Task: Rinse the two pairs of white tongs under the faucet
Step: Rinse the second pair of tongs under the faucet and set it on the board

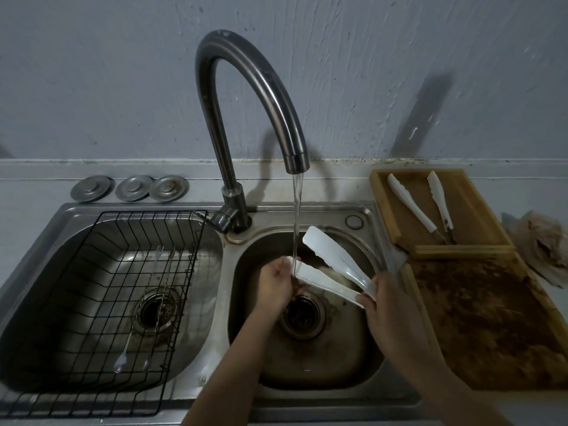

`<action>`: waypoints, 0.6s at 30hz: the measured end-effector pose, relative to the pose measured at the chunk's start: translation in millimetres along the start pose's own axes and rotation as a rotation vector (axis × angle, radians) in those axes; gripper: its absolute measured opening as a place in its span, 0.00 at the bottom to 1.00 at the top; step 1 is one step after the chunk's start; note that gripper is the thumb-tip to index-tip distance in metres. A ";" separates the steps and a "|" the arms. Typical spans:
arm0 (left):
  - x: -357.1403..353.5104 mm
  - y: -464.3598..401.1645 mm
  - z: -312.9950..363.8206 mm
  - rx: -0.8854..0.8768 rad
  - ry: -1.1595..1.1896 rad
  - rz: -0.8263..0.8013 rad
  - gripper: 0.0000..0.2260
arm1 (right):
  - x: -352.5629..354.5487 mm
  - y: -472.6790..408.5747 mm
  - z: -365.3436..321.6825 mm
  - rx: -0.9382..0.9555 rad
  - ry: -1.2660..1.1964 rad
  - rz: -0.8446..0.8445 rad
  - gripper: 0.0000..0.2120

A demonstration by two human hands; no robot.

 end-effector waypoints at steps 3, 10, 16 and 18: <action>5.4 -3.2 -1.3 0.041 0.034 -0.173 0.13 | 4.4 1.5 3.2 -0.005 0.049 0.004 0.10; 8.7 5.0 21.0 -0.117 -0.159 -0.205 0.09 | 3.9 0.1 -1.9 0.039 0.025 -0.001 0.10; 12.3 3.5 28.3 -0.118 -0.436 -0.144 0.16 | 1.0 -9.9 6.0 0.015 -0.111 -0.046 0.09; 14.9 3.0 28.8 -0.102 -0.442 -0.206 0.15 | -0.4 -13.8 8.7 -0.001 -0.133 -0.104 0.11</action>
Point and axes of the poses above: each hand's wrist, its own y-axis away from the middle knuckle, its own x-axis out of the back of the hand, z = x × y, the point moved 5 cm from there along -y, towards the middle knuckle, and after that the axes turned 13 degrees about -z, right-handed, at the moved point
